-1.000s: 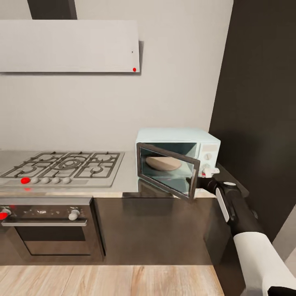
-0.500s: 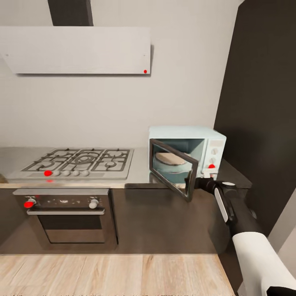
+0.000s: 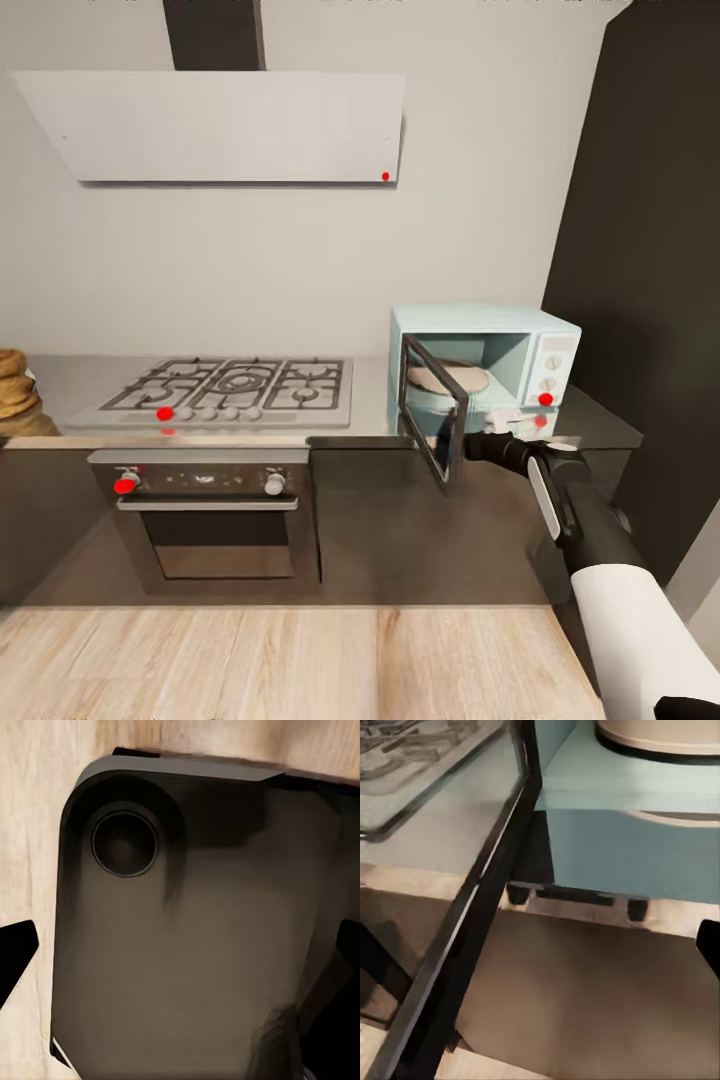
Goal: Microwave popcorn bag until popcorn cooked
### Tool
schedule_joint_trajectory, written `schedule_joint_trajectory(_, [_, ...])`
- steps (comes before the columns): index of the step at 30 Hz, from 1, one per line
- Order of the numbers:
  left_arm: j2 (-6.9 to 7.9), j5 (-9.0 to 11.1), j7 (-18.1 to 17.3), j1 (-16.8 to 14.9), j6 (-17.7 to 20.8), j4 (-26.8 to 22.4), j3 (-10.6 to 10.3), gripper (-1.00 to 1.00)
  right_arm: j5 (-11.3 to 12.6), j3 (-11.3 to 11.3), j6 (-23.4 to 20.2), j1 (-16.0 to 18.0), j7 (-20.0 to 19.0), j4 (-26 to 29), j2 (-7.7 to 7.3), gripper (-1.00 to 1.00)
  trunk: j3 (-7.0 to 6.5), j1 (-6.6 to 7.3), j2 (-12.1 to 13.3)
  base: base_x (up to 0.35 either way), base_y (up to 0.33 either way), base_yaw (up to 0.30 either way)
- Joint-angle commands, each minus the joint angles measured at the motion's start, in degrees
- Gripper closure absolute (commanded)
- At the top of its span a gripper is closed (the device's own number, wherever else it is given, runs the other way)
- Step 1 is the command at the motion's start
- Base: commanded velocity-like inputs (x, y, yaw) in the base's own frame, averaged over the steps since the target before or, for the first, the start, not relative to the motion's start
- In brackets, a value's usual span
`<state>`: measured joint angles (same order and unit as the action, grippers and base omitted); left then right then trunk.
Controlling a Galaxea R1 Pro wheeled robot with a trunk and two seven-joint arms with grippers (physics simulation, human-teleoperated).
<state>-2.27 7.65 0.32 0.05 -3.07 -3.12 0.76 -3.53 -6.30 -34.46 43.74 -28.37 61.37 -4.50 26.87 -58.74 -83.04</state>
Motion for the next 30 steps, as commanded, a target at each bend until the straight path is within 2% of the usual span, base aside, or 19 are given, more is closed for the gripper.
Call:
schedule_joint_trajectory(1, [-0.02, 0.4, 0.0, 0.0, -0.1, 0.0, 0.0, -1.00, -0.1, -0.1, -0.3, 0.0, -0.5, 0.1, 0.03, -1.00, 0.05, 0.01, 0.0, -0.109, 0.289, 0.000])
schedule_joint_trajectory(11, [-0.02, 0.4, 0.0, 0.0, -0.1, 0.0, 0.0, -1.00, -0.2, -0.4, -0.5, 0.0, -0.4, -0.1, 0.00, -1.00, 0.05, 0.01, 0.0, -0.092, 0.220, 0.000])
schedule_joint_trajectory(12, [-0.02, 0.4, 0.0, 0.0, -0.1, 0.0, 0.0, -1.00, -0.2, -1.2, -0.5, 0.0, -0.3, -0.1, -0.10, -1.00, 0.05, 0.01, 0.0, -0.014, 0.026, 0.000])
schedule_joint_trajectory(15, [-0.02, 0.4, 0.0, 0.0, -0.1, 0.0, 0.0, -1.00, -0.4, -6.0, -0.4, 0.0, -0.2, -0.2, -0.73, -1.00, 0.05, 0.01, 0.0, -0.004, 0.007, 0.000])
schedule_joint_trajectory(16, [-0.02, 0.4, 0.0, 0.0, -0.1, 0.0, 0.0, -1.00, -0.6, -8.1, -0.5, 0.0, -0.1, -0.2, -1.74, -1.00, 0.05, 0.01, 0.0, -0.001, 0.002, 0.000])
schedule_joint_trajectory(17, [-0.02, 0.4, 0.0, 0.0, -0.1, 0.0, 0.0, -1.00, -0.8, -9.1, -0.9, 0.0, -0.1, -0.1, -2.91, -1.00, 0.05, 0.01, 0.0, -0.001, 0.001, 0.000])
schedule_joint_trajectory(19, [0.00, 0.5, 0.0, 0.0, -0.1, 0.0, 0.1, -1.00, -0.7, -10.4, -3.9, 0.0, -0.1, -0.8, -7.20, -1.00, 0.05, 0.01, 0.0, 0.000, 0.000, 0.000])
schedule_joint_trajectory(21, [-0.01, 0.5, 0.0, 0.0, -0.1, 0.0, 0.2, -1.00, -1.1, -10.7, -6.9, 0.0, -0.2, -6.2, -10.85, -1.00, 0.05, 0.01, 0.0, 0.000, 0.000, 0.000])
schedule_joint_trajectory(22, [-0.01, 0.5, 0.0, 0.0, -0.1, 0.0, 0.2, -1.00, -2.4, -10.7, -7.5, 0.0, -0.2, -9.8, -12.14, -1.00, 0.05, 0.01, 0.0, 0.000, 0.000, 0.000])
schedule_joint_trajectory(23, [0.02, 0.5, 0.0, 0.0, -0.1, 0.0, 0.2, -1.00, -3.9, -10.7, -7.6, 0.0, -0.2, -12.5, -12.67, -1.00, 0.05, 0.01, 0.0, 0.000, 0.000, 0.000])
schedule_joint_trajectory(25, [0.02, 0.5, 0.0, 0.0, -0.1, 0.0, 0.2, -1.00, -8.2, -10.7, -7.4, 0.0, -0.3, -20.3, -13.20, -1.00, 0.05, 0.01, 0.0, 0.000, 0.000, 0.000])
schedule_joint_trajectory(26, [0.00, 0.5, 0.0, 0.0, -0.1, 0.0, 0.2, -1.00, -10.0, -10.7, -7.0, 0.0, -0.5, -26.0, -13.23, -1.00, 0.05, 0.01, 0.0, 0.000, 0.000, 0.000])
schedule_joint_trajectory(28, [-0.01, 0.5, 0.0, 0.0, -0.1, 0.0, 0.2, -1.00, -12.2, -10.6, -1.5, 0.0, -0.6, -42.1, -13.01, -1.00, 0.05, 0.01, 0.0, 0.000, 0.000, 0.000])
schedule_joint_trajectory(30, [-0.02, 0.5, 0.0, 0.0, -0.1, 0.0, 0.3, -1.00, -13.3, -10.4, 9.4, 0.0, -0.3, -57.0, -12.69, -1.00, 0.05, 0.01, 0.0, 0.000, 0.000, 0.000])
